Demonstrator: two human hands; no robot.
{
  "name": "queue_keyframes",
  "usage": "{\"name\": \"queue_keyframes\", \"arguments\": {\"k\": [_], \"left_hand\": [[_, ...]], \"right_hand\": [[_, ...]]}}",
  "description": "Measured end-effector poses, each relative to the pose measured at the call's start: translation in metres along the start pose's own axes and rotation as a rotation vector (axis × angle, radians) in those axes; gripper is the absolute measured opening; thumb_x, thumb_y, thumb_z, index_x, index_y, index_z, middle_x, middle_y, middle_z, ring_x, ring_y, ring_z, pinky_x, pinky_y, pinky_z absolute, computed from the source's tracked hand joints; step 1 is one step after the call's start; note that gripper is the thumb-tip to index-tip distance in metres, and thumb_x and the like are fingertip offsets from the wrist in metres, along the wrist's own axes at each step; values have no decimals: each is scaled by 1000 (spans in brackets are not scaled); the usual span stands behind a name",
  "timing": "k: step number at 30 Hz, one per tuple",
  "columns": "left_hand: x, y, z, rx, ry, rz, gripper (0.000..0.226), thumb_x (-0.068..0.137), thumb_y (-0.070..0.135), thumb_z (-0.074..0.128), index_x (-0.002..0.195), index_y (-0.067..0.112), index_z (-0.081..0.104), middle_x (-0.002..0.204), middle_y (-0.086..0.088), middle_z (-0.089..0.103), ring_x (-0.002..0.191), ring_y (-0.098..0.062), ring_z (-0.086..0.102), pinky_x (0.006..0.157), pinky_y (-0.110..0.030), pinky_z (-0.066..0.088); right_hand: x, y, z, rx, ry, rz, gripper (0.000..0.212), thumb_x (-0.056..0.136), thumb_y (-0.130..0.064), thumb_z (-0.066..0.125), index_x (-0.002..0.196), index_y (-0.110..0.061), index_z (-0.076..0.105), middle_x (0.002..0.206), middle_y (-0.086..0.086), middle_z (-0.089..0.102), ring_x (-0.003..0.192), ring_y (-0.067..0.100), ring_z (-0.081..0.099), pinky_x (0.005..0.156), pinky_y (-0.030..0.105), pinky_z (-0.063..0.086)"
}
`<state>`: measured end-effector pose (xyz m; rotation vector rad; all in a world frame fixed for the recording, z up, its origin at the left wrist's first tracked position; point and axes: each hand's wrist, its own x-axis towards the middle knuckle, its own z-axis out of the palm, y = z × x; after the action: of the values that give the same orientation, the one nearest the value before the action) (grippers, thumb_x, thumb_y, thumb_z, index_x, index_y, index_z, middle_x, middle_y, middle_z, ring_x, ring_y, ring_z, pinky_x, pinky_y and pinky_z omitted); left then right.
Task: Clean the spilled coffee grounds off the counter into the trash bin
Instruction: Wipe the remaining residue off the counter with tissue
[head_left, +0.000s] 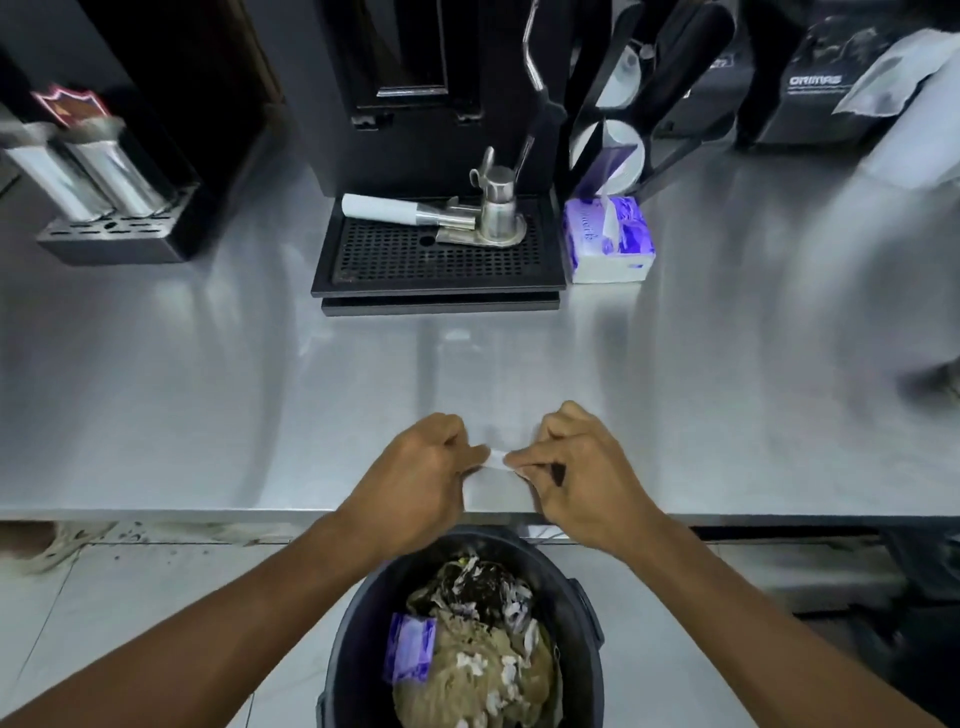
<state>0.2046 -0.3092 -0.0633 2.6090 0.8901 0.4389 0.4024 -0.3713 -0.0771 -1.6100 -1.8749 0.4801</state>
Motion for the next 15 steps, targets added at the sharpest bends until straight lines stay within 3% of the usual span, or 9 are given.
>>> {"name": "queue_keyframes", "arguments": {"k": [2, 7, 10, 12, 15], "left_hand": [[-22, 7, 0, -37, -43, -20, 27, 81, -4, 65, 102, 9, 75, 79, 1, 53, 70, -12, 52, 59, -30, 51], [-28, -2, -12, 15, -150, 12, 29, 76, 5, 64, 101, 14, 75, 88, 2, 64, 87, -13, 56, 69, -32, 54], [3, -27, -31, 93, 6, 71, 19, 79, 8, 65, 93, 14, 76, 84, 0, 65, 82, -17, 58, 65, -28, 53], [28, -45, -39, 160, 91, 104, 24, 88, 16, 52, 91, 11, 75, 82, -3, 66, 81, -20, 59, 64, -27, 52], [60, -78, -32, 258, 109, 151, 24, 91, 17, 49, 88, 9, 71, 82, -4, 64, 82, -23, 56, 69, -33, 50]], "right_hand": [[-16, -7, 1, 26, -38, -16, 20, 80, -9, 75, 94, -24, 79, 68, -8, 55, 77, 12, 46, 68, 29, 45], [-12, -29, -2, 21, -200, 19, 20, 81, -13, 75, 93, -28, 78, 70, -20, 51, 85, 7, 44, 73, 25, 45], [20, -35, 3, 19, -9, 137, 18, 82, -13, 74, 91, -28, 79, 70, -19, 53, 82, 5, 41, 68, 12, 37], [46, -37, 13, -25, 153, 266, 19, 83, -13, 70, 90, -29, 78, 70, -17, 53, 80, 4, 37, 64, 8, 33], [77, -41, 36, -102, 287, 383, 22, 83, -10, 65, 89, -25, 79, 69, -13, 50, 81, 9, 35, 63, 17, 36]]}}
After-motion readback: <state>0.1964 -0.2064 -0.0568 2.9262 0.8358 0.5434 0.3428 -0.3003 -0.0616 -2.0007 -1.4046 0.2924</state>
